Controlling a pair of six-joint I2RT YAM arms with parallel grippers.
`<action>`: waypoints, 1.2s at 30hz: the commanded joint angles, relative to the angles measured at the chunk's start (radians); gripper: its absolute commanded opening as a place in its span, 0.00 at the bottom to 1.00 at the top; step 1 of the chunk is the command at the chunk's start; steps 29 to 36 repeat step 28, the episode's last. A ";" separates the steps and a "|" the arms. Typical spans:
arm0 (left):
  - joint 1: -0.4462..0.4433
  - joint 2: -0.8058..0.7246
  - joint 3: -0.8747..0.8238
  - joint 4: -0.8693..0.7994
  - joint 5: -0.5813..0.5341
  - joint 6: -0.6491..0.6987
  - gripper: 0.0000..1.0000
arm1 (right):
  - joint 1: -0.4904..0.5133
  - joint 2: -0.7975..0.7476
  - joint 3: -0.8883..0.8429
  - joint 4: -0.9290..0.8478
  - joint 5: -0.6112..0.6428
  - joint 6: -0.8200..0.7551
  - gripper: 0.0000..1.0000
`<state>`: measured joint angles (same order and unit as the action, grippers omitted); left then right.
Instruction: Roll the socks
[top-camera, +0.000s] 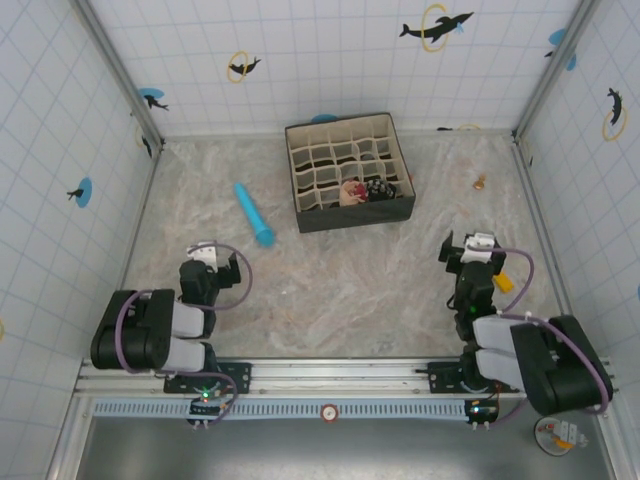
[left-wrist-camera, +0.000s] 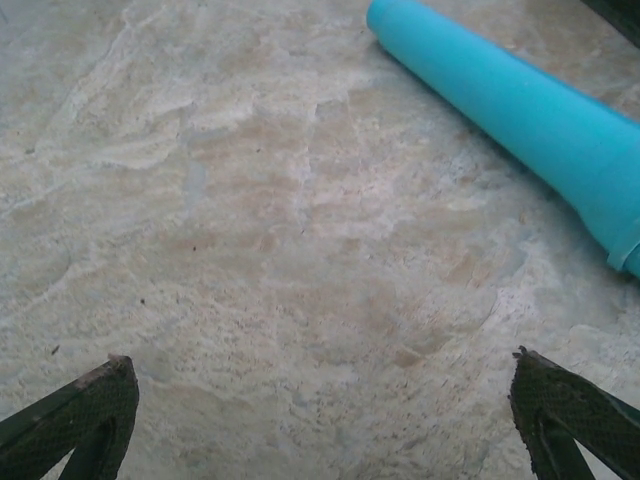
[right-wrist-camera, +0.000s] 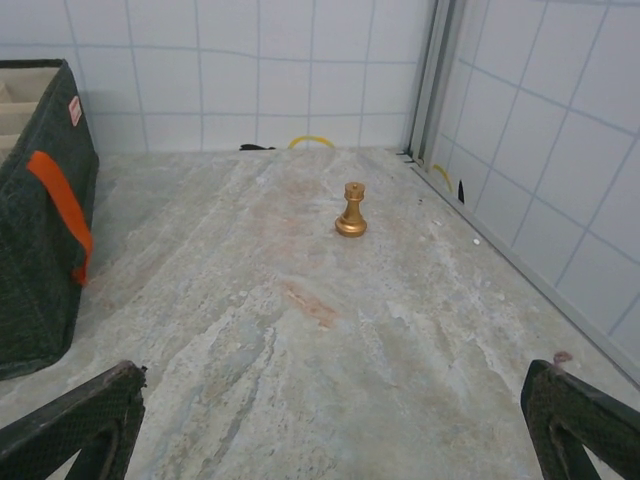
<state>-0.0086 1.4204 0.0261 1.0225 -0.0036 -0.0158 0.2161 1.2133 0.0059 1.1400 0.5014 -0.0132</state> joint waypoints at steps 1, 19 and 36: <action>0.042 0.055 -0.022 0.228 0.033 -0.027 0.97 | -0.030 0.075 -0.160 0.201 -0.032 0.026 0.99; 0.052 0.093 -0.022 0.249 -0.036 -0.058 0.98 | -0.129 0.300 -0.029 0.154 -0.125 0.127 1.00; 0.052 0.092 -0.023 0.249 -0.035 -0.059 0.98 | -0.131 0.300 -0.033 0.162 -0.122 0.129 1.00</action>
